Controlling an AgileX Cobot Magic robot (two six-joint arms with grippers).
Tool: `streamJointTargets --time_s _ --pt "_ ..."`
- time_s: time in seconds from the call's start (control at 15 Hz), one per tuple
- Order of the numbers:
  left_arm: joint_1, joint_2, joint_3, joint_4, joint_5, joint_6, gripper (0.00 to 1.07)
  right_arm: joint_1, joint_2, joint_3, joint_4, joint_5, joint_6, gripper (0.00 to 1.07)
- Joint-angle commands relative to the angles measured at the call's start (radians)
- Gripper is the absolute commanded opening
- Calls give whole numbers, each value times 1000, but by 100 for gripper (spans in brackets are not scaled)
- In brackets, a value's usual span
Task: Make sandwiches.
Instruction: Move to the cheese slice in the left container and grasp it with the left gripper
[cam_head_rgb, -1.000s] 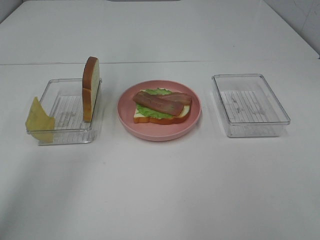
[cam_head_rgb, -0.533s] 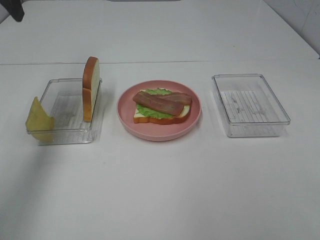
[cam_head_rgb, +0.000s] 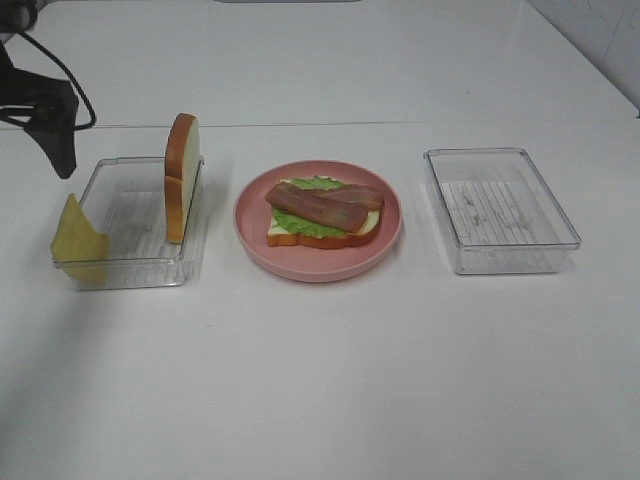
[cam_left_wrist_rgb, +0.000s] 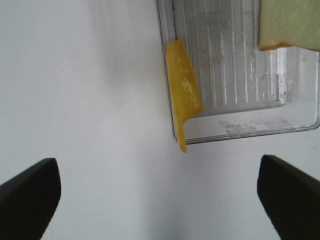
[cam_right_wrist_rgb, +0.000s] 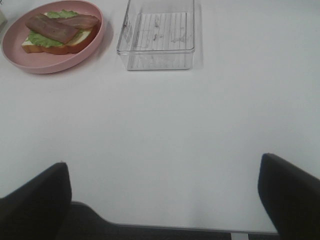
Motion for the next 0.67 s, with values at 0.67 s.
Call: streamJointTargets --time_s 0.67 --pt "-42 211 2 32 -57 -37 83 2 -32 4 0 -7 -7 96"
